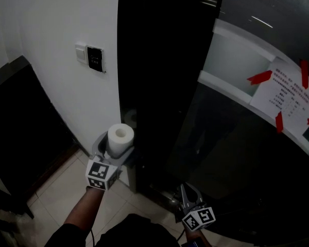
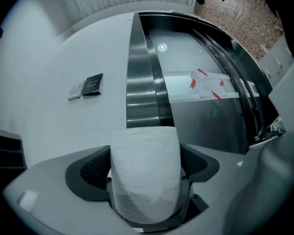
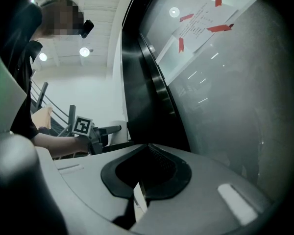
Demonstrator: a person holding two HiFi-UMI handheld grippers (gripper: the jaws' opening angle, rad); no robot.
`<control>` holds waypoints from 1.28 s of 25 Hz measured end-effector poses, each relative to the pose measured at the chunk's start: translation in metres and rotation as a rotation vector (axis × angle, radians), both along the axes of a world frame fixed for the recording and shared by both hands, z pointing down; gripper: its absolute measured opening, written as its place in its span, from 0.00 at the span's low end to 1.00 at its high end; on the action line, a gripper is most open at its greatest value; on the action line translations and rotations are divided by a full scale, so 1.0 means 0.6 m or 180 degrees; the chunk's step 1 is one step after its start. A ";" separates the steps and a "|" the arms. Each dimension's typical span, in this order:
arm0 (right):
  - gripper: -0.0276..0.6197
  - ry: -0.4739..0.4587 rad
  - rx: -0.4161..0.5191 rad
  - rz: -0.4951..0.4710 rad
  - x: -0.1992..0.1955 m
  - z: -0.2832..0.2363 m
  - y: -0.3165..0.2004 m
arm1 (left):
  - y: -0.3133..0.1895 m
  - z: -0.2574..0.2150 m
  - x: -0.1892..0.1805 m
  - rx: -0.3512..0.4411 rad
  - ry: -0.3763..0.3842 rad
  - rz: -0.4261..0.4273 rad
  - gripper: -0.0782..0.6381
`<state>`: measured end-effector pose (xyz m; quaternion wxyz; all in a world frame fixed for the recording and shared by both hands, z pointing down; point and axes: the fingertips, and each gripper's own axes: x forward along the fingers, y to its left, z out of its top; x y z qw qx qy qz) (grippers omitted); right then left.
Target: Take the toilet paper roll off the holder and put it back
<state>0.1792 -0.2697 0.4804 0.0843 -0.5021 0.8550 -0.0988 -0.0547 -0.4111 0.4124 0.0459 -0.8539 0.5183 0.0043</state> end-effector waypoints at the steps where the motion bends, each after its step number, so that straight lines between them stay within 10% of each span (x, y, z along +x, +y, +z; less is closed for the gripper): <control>1: 0.06 0.0001 0.0001 -0.0022 -0.005 0.000 -0.001 | 0.004 -0.001 0.000 0.0001 -0.0015 0.0007 0.71; 12: 0.06 0.0078 -0.0021 -0.0451 -0.082 0.003 -0.008 | 0.071 -0.028 -0.056 0.0060 0.0304 0.0008 0.71; 19: 0.06 0.0120 -0.0061 -0.0718 -0.138 0.010 -0.002 | 0.128 -0.040 -0.128 0.0218 0.0367 -0.0265 0.44; 22: 0.06 0.0161 -0.0064 -0.0768 -0.151 0.013 0.003 | 0.160 -0.034 -0.144 0.0185 0.0463 -0.0295 0.12; 32: 0.06 0.0178 -0.0099 -0.0690 -0.160 0.017 0.008 | 0.226 0.039 -0.157 -0.0159 0.0605 -0.0394 0.11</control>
